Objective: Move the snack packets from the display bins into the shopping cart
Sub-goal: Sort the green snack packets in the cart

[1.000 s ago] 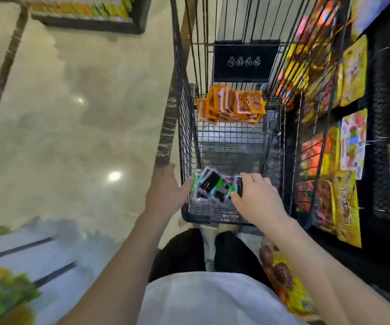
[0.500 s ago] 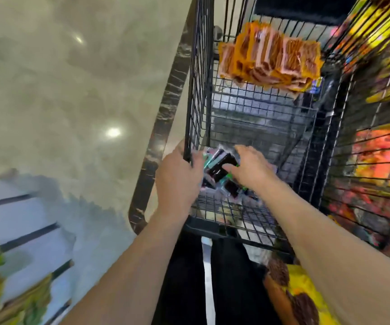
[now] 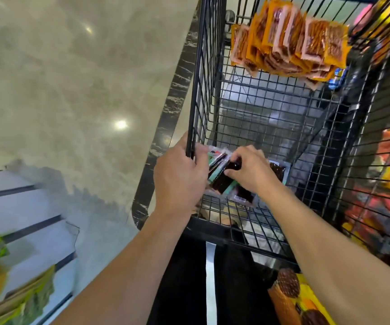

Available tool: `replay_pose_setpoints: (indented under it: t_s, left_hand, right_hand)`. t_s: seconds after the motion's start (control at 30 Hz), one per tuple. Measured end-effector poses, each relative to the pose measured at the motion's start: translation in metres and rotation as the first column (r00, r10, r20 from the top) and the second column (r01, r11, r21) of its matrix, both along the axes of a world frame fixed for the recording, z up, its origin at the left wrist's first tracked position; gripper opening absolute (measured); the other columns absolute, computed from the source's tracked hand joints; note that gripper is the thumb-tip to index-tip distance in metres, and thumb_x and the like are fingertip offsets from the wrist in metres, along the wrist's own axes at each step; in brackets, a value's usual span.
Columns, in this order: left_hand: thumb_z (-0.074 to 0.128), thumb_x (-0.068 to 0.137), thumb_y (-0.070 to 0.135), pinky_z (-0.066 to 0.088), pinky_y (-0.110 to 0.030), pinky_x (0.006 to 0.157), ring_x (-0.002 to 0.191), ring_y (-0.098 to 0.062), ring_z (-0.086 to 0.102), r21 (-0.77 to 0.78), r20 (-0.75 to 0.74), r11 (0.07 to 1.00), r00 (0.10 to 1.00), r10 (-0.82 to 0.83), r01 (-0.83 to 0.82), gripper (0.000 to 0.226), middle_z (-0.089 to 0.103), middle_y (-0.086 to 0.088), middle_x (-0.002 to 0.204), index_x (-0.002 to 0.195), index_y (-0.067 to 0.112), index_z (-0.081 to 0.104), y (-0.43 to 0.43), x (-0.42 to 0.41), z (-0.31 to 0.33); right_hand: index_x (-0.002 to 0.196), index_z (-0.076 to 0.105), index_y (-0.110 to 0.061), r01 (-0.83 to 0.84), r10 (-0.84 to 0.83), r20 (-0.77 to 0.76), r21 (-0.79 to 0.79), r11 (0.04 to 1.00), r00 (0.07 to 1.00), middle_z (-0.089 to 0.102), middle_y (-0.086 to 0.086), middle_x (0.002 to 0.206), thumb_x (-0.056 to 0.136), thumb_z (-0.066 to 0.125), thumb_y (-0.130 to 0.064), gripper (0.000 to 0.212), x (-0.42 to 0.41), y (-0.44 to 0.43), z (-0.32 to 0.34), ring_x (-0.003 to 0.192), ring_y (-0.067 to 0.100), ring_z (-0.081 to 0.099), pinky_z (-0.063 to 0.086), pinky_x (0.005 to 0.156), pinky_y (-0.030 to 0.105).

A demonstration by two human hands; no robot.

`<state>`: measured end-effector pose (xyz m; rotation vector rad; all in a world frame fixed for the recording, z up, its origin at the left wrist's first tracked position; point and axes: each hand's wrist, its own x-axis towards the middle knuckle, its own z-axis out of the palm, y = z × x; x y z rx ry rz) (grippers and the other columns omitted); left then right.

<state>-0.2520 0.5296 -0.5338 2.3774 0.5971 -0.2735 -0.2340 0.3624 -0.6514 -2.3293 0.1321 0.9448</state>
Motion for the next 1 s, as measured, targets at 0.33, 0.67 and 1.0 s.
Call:
replay_pose_setpoints:
  t_s: [0.33, 0.67, 1.0]
  left_hand:
    - [0.057, 0.104, 0.038, 0.041, -0.003, 0.060, 0.071, 0.007, 0.060, 0.001, 0.032, 1.000, 0.999, 0.018, -0.018, 0.024, 0.071, 0.008, 0.083, 0.094, 0.025, 0.075, 0.004, 0.004, -0.003]
    - [0.062, 0.103, 0.035, 0.041, -0.001, 0.059, 0.077, 0.020, 0.059, -0.019, 0.083, 1.000, 0.996, 0.010, -0.009, 0.017, 0.066, 0.009, 0.071, 0.096, 0.022, 0.071, 0.000, 0.005, 0.002]
    - [0.071, 0.085, 0.051, 0.037, -0.017, 0.105, 0.126, -0.002, 0.040, 0.031, 0.387, 0.938, 0.862, -0.328, 0.344, 0.066, 0.042, 0.022, 0.129, 0.140, 0.028, 0.044, -0.039, -0.009, 0.050]
  right_hand:
    - [0.088, 0.054, -0.045, -0.125, 0.123, 0.030, 0.041, 0.991, 0.992, 0.057, -0.012, 0.109, 0.082, 0.082, -0.041, 0.029, 0.001, -0.002, 0.005, 0.113, 0.021, 0.043, 0.036, 0.089, 0.042]
    - [0.096, 0.066, -0.039, 0.099, -0.083, -0.055, 0.430, 0.898, 0.995, 0.075, -0.013, 0.096, 0.084, 0.085, -0.021, 0.029, 0.012, -0.041, 0.047, 0.088, 0.000, 0.068, 0.051, 0.076, 0.026]
    - [0.108, 0.075, -0.019, 0.199, -0.119, -0.163, 0.672, 0.714, 0.979, 0.077, 0.011, 0.102, 0.076, 0.086, -0.021, 0.035, 0.020, -0.103, 0.111, 0.092, 0.024, 0.074, 0.062, 0.077, 0.037]
